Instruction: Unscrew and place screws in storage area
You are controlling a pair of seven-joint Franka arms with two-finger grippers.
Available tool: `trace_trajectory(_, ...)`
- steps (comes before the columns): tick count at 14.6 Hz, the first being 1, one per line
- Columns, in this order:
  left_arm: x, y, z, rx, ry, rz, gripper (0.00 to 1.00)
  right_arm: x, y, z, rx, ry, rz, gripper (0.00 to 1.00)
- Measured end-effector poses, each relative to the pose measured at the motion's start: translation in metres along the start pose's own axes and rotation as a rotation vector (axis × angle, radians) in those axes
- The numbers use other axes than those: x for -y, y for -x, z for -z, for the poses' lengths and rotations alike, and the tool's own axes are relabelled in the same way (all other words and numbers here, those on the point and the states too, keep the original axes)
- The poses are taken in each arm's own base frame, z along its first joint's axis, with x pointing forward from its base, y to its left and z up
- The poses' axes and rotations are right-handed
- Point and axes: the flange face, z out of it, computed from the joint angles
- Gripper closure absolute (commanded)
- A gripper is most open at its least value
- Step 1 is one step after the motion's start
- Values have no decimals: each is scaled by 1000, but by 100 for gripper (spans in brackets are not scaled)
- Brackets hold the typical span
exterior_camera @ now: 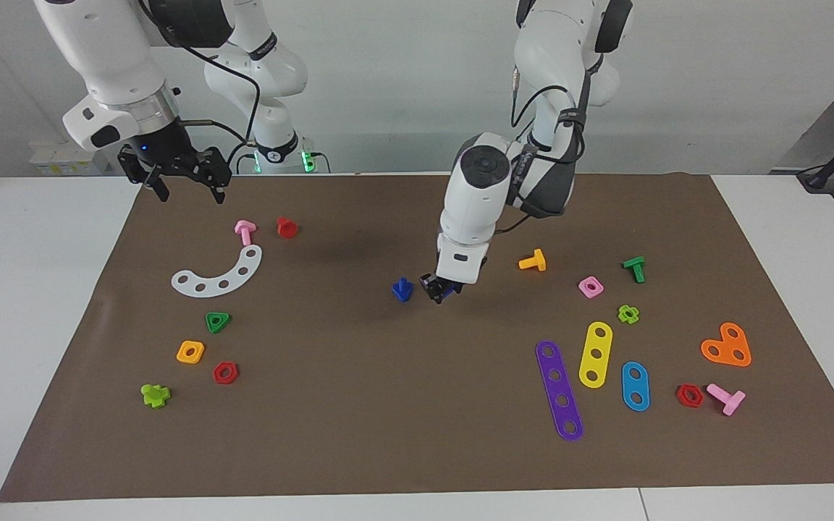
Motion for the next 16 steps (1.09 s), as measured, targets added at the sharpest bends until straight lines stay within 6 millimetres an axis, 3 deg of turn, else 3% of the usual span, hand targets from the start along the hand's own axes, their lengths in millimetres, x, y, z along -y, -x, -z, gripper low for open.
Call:
trace_trajectory(6, 101, -44, -24, 52, -17, -299, 100, 44, 17, -56, -24, -4, 83, 0)
trace_trajectory(8, 121, -47, -38, 6, -1, -336, 100, 79, 14, -75, -43, -13, 92, 0)
trace_trajectory(10, 130, -39, -59, -42, 9, -341, 100, 123, 11, -101, -55, -22, 88, 1)
trace_trajectory(11, 133, -33, -69, -48, 10, -344, 81, 146, 11, -116, -61, -29, 81, 1)
trace_trajectory(12, 137, -28, -75, -46, 8, -345, 9, 173, 11, -133, -71, -38, 61, 1)
trace_trajectory(13, 139, -25, -77, -45, 8, -351, 0, 199, 13, -150, -83, -50, 35, 2)
trace_trajectory(16, 141, -24, -70, -58, 10, -408, 0, 249, 15, -187, -114, -82, -10, 7)
